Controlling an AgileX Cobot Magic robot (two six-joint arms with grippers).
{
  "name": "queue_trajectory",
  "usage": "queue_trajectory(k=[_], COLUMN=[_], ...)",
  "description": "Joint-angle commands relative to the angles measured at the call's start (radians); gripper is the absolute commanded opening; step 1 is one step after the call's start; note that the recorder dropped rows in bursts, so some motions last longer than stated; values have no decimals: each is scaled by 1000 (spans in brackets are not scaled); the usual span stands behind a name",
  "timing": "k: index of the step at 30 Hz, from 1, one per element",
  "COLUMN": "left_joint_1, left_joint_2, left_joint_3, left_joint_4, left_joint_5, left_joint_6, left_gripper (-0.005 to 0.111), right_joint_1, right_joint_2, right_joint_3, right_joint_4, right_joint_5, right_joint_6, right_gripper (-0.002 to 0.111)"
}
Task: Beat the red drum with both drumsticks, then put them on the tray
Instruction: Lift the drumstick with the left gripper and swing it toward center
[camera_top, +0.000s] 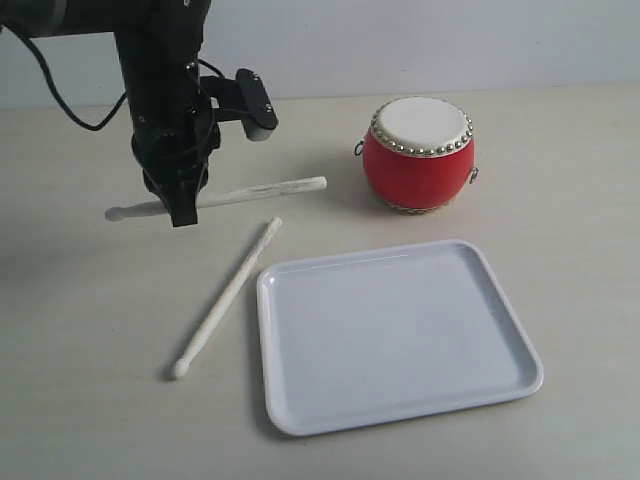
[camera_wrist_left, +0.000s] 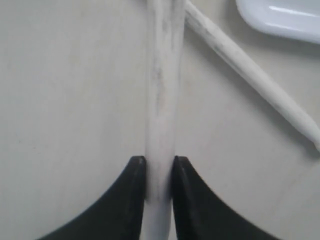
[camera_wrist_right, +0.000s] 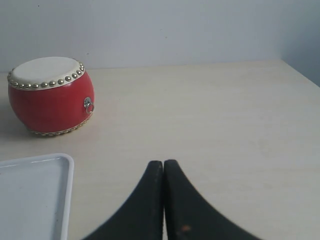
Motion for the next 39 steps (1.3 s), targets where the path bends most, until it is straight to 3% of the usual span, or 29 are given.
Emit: queue_trajectory(k=[1,10,13,22,25,27,29,32,34,39], left_joint_1=[-3,-3,-3,-3,-3,-3,-3,-3,-3,-3], left_joint_2=[-103,-253,-280,-291,-291,-291,-292,-295,-299,-349], left_joint_3=[107,246,280,360,360,360,360,360,360,377], left_joint_4=[-14,-195,-233,-259,-261,-271,-301,-332,-377,-477], left_joint_5=[5,5,5,5,5,5,5,5,5,5], left_joint_6=[-41,-77,-93,-168,-166,-166,-160,-160,-160,-158], left_gripper=[0,0,0,0,0,0,0,0,0,0], right_joint_1=[-4,-4,-4,-4,-4,-4,-4,24,67,77], right_joint_2=[-6,-6,-6,-6,-6,-6,-6,4,84,447], right_joint_3=[4,4,4,4,4,4,4,4,-8,-311], right_joint_4=[3,-32,-103,22,22,57,193,35,-277,-931], right_joint_5=[-8,-23,-103,-398,-389,-393,-420,-573,-915,-851], right_joint_6=[-3,-39,-74,-11,-2,43,248,373,492,684], right_gripper=[0,0,0,0,0,0,0,0,0,6])
